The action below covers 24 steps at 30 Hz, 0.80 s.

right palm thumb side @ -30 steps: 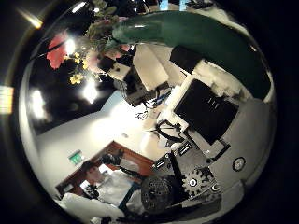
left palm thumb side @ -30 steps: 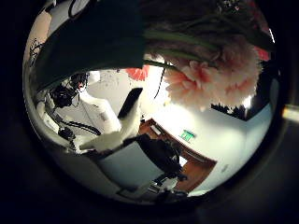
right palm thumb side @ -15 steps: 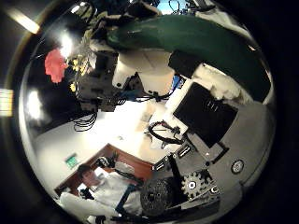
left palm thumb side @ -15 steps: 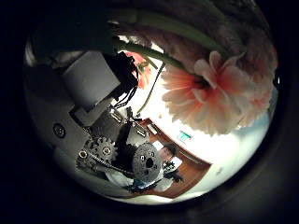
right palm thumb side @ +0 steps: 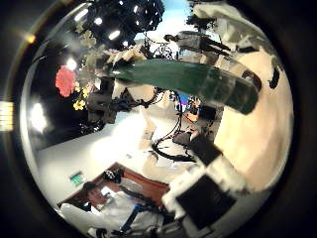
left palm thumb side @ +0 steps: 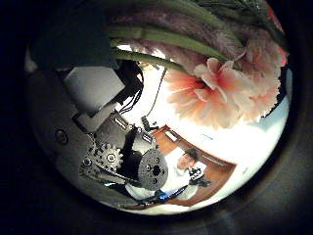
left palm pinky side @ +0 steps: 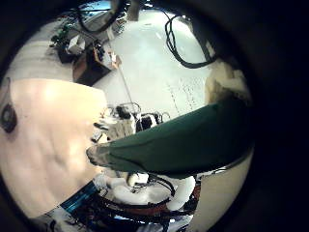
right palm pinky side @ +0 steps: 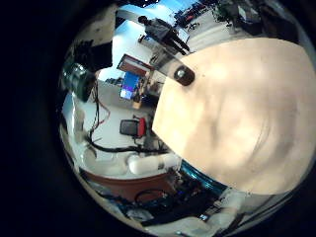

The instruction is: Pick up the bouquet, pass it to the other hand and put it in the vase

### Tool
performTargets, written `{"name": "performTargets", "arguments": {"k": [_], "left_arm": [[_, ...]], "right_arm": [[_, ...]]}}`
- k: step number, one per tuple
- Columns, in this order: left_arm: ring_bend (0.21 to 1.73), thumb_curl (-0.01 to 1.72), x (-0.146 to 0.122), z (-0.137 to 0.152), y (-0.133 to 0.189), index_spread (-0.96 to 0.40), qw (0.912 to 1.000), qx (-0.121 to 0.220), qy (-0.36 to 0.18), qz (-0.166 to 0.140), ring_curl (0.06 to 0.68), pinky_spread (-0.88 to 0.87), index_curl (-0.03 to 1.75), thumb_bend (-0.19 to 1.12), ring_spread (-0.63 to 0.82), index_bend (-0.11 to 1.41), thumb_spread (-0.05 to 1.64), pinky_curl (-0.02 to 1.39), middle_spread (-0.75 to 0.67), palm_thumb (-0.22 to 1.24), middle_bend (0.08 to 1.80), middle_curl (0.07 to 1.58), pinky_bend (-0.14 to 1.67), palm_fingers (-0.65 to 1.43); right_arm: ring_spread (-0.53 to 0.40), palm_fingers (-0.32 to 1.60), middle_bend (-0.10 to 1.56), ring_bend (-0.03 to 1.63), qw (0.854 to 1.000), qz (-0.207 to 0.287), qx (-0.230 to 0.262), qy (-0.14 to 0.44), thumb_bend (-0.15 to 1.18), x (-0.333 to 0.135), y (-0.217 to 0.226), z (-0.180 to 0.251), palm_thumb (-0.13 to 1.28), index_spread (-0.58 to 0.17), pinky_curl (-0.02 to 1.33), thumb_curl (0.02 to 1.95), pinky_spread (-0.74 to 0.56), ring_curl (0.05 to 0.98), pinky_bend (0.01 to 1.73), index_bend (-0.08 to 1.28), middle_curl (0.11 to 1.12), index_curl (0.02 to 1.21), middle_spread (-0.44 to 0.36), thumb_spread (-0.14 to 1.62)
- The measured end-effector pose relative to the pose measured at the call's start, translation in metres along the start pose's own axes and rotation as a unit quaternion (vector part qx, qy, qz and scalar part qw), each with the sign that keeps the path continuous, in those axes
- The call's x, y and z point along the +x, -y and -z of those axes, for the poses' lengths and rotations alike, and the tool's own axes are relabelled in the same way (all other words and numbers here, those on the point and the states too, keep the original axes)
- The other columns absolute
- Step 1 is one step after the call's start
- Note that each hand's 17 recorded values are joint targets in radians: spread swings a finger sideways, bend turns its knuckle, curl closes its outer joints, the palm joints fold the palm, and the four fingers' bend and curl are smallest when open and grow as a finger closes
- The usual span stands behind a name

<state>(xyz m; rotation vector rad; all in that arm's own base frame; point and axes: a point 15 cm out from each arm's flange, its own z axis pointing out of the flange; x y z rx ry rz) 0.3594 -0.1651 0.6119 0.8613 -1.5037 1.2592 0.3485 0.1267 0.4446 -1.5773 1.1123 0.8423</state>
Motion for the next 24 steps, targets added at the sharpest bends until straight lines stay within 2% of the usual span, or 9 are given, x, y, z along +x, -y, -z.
{"name": "performTargets", "arguments": {"k": [3,7,11,14,19,21,24], "left_arm": [[1.49,0.71,0.007,0.015,0.006,-0.64,0.9997,0.015,0.017,-0.012,0.603,-0.45,0.90,0.06,-0.40,0.84,1.08,0.67,-0.50,0.95,1.16,0.95,1.48,1.06],[1.50,0.73,0.021,0.035,0.013,-0.66,0.9972,0.038,0.053,-0.037,0.601,-0.45,0.95,0.05,-0.40,0.81,1.09,0.68,-0.50,0.95,1.16,0.96,1.48,1.06],[1.50,0.75,0.037,0.085,0.034,-0.67,0.9880,0.102,0.097,-0.062,0.597,-0.45,1.00,0.03,-0.40,0.79,1.09,0.69,-0.50,0.95,1.15,0.96,1.48,1.06],[1.50,0.76,0.047,0.117,0.042,-0.68,0.9800,0.135,0.125,-0.076,0.595,-0.45,1.03,0.03,-0.40,0.77,1.09,0.69,-0.51,0.96,1.15,0.97,1.47,1.07],[1.50,0.78,0.036,0.172,0.066,-0.69,0.9636,0.202,0.158,-0.075,0.591,-0.45,1.08,0.01,-0.40,0.74,1.10,0.70,-0.51,0.96,1.14,0.97,1.46,1.07],[1.50,0.79,0.025,0.185,0.074,-0.70,0.9598,0.216,0.165,-0.069,0.590,-0.45,1.09,0.01,-0.40,0.73,1.10,0.70,-0.51,0.97,1.14,0.97,1.46,1.07],[1.50,0.80,0.003,0.197,0.080,-0.70,0.9576,0.219,0.179,-0.056,0.588,-0.45,1.12,0.00,-0.40,0.72,1.10,0.71,-0.51,0.97,1.14,0.98,1.46,1.07]], "right_arm": [[-0.029,-0.08,0.59,0.93,1.000,0.000,0.000,0.000,-0.04,0.000,0.000,0.000,0.68,-0.391,0.59,0.62,0.11,0.364,0.94,0.33,0.38,0.43,-0.058,0.97],[0.051,-0.06,0.49,0.83,1.000,0.001,0.001,0.000,-0.03,0.001,0.002,0.001,0.66,-0.418,0.53,0.57,0.26,0.315,0.85,0.25,0.35,0.39,-0.040,0.96],[0.096,-0.02,0.42,0.75,1.000,-0.002,-0.002,0.002,-0.03,0.003,0.003,0.000,0.65,-0.442,0.47,0.53,0.34,0.280,0.78,0.20,0.33,0.37,-0.033,0.96],[0.111,0.00,0.38,0.72,1.000,-0.006,-0.002,0.004,-0.03,0.006,0.004,0.000,0.65,-0.453,0.44,0.51,0.38,0.266,0.76,0.18,0.32,0.36,-0.037,0.96],[0.159,0.01,0.33,0.70,1.000,-0.002,-0.003,0.003,-0.03,0.005,0.011,0.003,0.64,-0.457,0.42,0.49,0.42,0.252,0.75,0.16,0.31,0.33,-0.025,0.96],[0.172,0.01,0.30,0.69,1.000,-0.001,-0.003,0.003,-0.03,0.006,0.015,0.004,0.64,-0.457,0.41,0.48,0.43,0.246,0.75,0.16,0.31,0.32,-0.014,0.96],[0.188,0.01,0.28,0.67,1.000,0.001,-0.002,0.002,-0.03,0.006,0.022,0.006,0.64,-0.453,0.39,0.47,0.44,0.239,0.76,0.16,0.31,0.31,-0.008,0.96]]}}
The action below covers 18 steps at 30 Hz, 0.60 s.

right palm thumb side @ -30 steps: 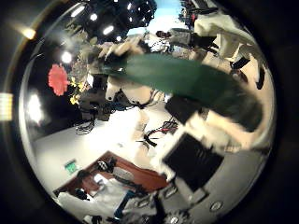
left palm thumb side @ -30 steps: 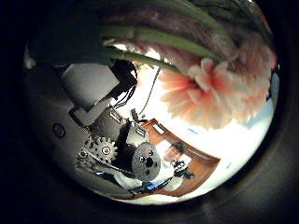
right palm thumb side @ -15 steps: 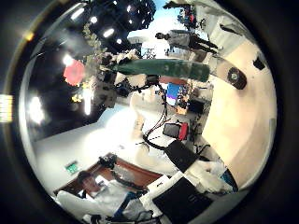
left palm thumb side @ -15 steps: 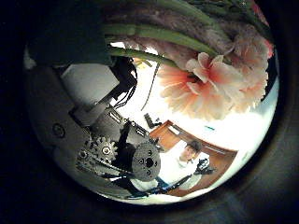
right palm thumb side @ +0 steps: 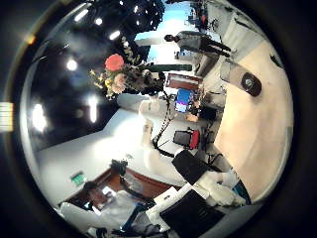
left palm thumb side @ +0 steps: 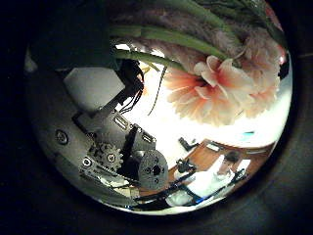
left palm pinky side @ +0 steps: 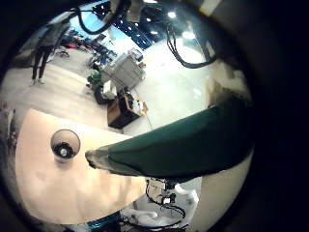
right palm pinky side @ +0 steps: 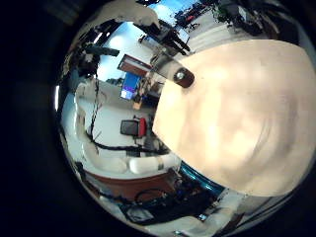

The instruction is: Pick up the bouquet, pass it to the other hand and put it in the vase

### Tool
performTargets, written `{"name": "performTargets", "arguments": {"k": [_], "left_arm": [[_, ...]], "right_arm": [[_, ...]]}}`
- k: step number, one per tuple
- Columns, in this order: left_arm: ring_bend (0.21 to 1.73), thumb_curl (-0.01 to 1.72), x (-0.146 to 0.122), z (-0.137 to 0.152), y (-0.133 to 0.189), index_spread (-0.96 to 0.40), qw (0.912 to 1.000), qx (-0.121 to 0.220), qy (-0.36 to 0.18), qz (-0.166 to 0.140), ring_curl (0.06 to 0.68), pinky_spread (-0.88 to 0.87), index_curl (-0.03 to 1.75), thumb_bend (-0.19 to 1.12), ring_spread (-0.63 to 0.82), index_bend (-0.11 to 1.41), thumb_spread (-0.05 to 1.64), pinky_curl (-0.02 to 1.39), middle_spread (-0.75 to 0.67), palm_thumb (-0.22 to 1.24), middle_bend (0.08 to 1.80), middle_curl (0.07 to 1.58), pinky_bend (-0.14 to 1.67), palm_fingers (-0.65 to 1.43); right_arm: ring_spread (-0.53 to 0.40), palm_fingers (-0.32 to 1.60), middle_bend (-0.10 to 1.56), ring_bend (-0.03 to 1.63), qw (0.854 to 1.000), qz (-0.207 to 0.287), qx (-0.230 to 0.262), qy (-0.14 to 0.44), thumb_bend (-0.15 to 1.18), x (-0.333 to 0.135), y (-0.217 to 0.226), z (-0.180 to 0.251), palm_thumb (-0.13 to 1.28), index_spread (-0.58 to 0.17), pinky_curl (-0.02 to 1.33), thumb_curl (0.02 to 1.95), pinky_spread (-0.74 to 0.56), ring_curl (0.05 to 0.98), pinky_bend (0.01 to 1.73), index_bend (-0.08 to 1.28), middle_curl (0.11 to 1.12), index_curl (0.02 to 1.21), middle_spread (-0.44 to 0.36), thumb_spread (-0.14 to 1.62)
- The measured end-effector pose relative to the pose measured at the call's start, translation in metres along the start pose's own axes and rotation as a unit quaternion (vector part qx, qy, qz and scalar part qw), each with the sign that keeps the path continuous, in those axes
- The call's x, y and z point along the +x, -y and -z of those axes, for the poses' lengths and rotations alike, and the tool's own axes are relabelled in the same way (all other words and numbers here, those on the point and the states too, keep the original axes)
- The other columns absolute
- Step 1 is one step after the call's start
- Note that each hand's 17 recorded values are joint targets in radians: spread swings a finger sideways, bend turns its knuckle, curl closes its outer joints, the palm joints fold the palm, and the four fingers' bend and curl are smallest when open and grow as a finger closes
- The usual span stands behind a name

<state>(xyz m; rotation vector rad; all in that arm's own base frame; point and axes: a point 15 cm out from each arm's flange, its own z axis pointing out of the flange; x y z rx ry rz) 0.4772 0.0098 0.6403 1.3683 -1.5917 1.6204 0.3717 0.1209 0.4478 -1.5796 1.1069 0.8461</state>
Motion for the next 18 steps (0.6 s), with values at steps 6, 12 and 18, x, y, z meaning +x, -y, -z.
{"name": "performTargets", "arguments": {"k": [6,12,18], "left_arm": [[1.50,0.82,-0.042,0.000,0.013,-0.72,0.9997,0.010,0.016,0.013,0.587,-0.45,1.16,0.00,-0.40,0.69,1.10,0.72,-0.51,0.97,1.13,0.98,1.45,1.08],[1.50,0.83,-0.074,-0.008,0.020,-0.73,0.9994,0.009,0.016,0.031,0.585,-0.45,1.19,0.00,-0.40,0.67,1.11,0.73,-0.51,0.97,1.13,0.99,1.44,1.08],[1.50,0.84,-0.091,-0.013,0.021,-0.74,0.9991,0.004,0.010,0.042,0.584,-0.46,1.22,0.00,-0.40,0.66,1.11,0.73,-0.52,0.98,1.12,0.99,1.43,1.08]], "right_arm": [[0.199,0.02,0.26,0.65,1.000,-0.006,0.001,0.006,-0.03,0.005,0.003,-0.002,0.64,-0.454,0.37,0.46,0.46,0.230,0.74,0.16,0.32,0.29,-0.003,0.96],[0.203,0.04,0.24,0.63,1.000,-0.009,0.000,0.009,-0.03,0.007,0.004,-0.004,0.64,-0.454,0.35,0.45,0.47,0.224,0.73,0.16,0.32,0.28,-0.002,0.97],[0.197,0.06,0.23,0.61,1.000,-0.012,-0.001,0.011,-0.03,0.010,0.003,-0.006,0.64,-0.452,0.33,0.44,0.47,0.219,0.72,0.16,0.33,0.27,-0.002,0.97]]}}
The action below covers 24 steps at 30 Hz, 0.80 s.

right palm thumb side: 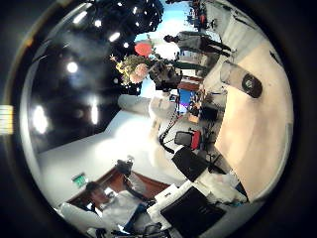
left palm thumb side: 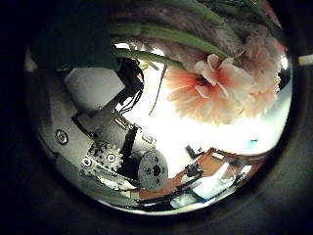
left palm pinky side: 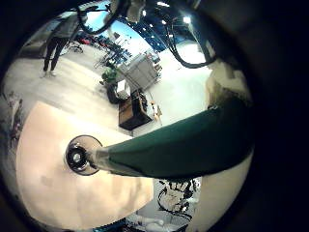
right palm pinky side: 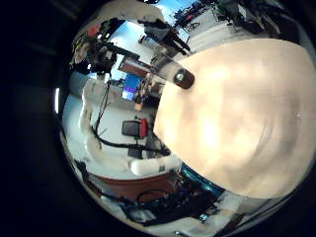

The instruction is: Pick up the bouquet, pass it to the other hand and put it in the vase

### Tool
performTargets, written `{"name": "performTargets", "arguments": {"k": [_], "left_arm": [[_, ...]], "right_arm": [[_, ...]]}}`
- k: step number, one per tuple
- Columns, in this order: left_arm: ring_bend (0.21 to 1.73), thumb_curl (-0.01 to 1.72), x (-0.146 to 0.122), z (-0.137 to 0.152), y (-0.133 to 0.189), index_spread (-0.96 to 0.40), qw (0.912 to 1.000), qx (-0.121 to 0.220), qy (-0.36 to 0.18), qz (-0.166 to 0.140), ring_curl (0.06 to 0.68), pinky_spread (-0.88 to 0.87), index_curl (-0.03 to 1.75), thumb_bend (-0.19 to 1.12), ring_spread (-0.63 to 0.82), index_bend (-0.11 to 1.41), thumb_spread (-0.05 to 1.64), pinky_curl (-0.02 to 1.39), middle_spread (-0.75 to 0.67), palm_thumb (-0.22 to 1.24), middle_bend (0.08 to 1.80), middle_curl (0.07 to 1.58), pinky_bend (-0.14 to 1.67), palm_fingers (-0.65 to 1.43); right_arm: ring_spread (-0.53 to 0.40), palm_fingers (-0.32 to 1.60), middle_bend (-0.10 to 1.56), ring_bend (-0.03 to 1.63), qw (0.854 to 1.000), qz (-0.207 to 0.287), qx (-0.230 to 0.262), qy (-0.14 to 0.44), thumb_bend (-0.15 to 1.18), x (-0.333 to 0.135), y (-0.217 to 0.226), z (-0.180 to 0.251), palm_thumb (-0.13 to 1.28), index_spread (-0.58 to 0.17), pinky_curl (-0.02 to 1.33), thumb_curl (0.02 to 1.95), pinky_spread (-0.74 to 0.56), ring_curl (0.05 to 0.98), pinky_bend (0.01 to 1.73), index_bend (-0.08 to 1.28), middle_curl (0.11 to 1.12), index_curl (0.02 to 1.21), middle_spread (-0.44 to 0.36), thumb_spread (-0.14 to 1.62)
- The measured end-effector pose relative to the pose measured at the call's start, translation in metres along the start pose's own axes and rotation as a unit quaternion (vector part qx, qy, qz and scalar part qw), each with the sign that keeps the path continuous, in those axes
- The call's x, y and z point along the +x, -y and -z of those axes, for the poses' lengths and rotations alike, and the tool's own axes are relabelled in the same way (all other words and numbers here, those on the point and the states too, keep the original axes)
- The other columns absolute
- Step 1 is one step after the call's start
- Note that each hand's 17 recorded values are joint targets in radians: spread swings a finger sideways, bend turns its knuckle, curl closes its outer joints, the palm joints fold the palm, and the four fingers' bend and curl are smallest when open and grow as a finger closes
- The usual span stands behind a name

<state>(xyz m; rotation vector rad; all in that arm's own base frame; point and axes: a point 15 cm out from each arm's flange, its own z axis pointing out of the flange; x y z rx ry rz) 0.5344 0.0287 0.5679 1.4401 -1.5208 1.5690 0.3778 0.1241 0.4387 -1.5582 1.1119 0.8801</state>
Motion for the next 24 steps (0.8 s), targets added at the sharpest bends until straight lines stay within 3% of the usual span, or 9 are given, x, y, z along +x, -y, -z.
{"name": "performTargets", "arguments": {"k": [24], "left_arm": [[1.50,0.84,-0.056,-0.021,0.003,-0.76,0.9993,-0.020,-0.006,0.030,0.581,-0.47,1.27,-0.01,-0.40,0.60,1.12,0.76,-0.53,0.97,1.10,1.01,1.41,1.08]], "right_arm": [[0.196,0.13,0.19,0.56,1.000,-0.007,0.000,0.003,-0.03,0.005,-0.001,-0.001,0.66,-0.457,0.28,0.44,0.48,0.208,0.68,0.16,0.34,0.27,-0.016,0.98]]}}
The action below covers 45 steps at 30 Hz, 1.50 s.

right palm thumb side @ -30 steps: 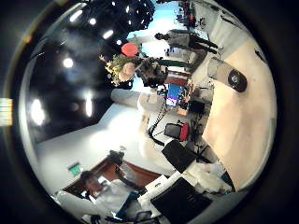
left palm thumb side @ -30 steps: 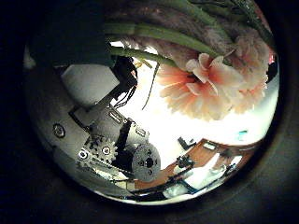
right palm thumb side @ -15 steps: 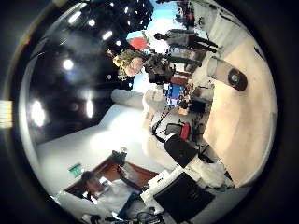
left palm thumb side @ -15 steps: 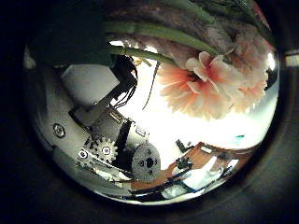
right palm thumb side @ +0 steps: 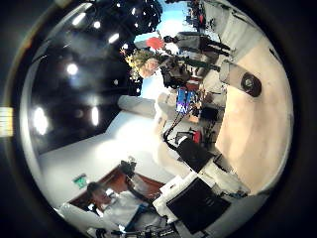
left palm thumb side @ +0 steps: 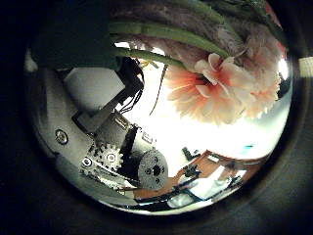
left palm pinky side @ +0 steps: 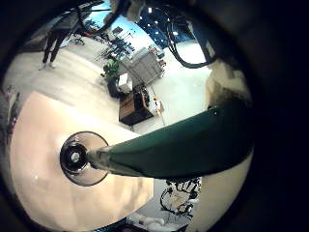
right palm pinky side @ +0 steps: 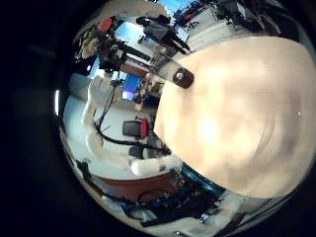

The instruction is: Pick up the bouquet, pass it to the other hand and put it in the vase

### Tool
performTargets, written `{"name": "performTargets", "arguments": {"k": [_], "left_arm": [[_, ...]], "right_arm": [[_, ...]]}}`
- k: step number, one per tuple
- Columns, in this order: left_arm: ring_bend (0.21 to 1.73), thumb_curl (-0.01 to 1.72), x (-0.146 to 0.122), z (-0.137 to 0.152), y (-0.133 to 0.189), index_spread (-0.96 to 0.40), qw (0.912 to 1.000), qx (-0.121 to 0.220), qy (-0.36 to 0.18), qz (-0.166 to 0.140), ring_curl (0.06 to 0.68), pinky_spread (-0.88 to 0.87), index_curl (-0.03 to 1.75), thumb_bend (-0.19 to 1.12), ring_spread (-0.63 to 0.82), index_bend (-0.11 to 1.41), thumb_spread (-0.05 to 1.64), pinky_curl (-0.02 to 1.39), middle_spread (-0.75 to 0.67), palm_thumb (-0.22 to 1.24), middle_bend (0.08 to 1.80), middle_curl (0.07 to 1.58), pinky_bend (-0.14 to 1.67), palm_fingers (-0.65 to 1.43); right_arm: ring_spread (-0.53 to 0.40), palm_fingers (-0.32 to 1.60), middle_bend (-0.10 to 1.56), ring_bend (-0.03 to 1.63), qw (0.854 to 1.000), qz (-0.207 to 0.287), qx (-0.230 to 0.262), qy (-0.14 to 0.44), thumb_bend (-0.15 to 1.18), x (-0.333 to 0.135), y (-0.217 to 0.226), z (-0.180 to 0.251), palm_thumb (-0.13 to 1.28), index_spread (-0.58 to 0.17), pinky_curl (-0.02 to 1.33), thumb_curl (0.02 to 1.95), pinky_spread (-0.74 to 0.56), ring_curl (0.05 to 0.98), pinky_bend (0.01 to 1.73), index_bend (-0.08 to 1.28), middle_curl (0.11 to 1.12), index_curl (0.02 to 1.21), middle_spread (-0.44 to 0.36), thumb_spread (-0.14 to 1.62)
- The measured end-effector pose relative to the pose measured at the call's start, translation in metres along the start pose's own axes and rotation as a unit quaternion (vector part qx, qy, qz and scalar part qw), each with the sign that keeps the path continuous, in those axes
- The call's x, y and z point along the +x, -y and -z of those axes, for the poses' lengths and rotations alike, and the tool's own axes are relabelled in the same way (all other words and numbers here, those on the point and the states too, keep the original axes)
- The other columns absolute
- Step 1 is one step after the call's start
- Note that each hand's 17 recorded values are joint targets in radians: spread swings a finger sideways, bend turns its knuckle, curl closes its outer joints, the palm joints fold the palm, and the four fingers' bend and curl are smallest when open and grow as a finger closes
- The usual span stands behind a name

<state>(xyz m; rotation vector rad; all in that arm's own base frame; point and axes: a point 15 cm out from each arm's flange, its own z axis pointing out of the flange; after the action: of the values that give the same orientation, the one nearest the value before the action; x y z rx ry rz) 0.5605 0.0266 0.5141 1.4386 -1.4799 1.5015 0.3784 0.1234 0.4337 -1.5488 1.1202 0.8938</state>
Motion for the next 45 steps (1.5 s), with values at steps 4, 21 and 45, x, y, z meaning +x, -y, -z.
{"name": "performTargets", "arguments": {"k": [4,21,45], "left_arm": [[1.49,0.83,-0.005,-0.005,0.000,-0.76,1.0000,-0.004,-0.004,0.006,0.581,-0.47,1.28,-0.01,-0.40,0.58,1.11,0.77,-0.53,0.96,1.10,1.01,1.41,1.08],[0.76,0.47,-0.059,0.025,-0.025,-0.26,0.9984,-0.040,-0.027,0.028,0.266,0.37,0.93,-0.07,0.38,0.00,0.83,0.43,0.27,0.17,0.25,0.61,0.54,-0.47],[0.44,0.35,-0.088,0.138,-0.178,0.07,0.9889,-0.007,0.088,0.120,0.150,0.80,0.22,-0.04,0.69,0.10,0.81,0.21,0.58,0.11,0.15,0.24,0.26,-0.21]], "right_arm": [[0.193,0.14,0.20,0.56,1.000,0.000,-0.001,0.000,-0.03,0.000,0.000,-0.001,0.66,-0.457,0.28,0.44,0.48,0.208,0.67,0.16,0.34,0.27,-0.016,0.98],[0.184,0.21,0.18,0.52,1.000,0.003,-0.001,0.000,-0.03,0.000,0.000,-0.001,0.67,-0.466,0.24,0.44,0.48,0.198,0.62,0.19,0.32,0.31,-0.024,0.99],[0.172,0.31,0.18,0.48,0.997,0.044,-0.045,0.038,-0.02,0.013,-0.014,-0.009,0.68,-0.457,0.21,0.45,0.48,0.188,0.55,0.19,0.30,0.35,-0.052,0.99]]}}
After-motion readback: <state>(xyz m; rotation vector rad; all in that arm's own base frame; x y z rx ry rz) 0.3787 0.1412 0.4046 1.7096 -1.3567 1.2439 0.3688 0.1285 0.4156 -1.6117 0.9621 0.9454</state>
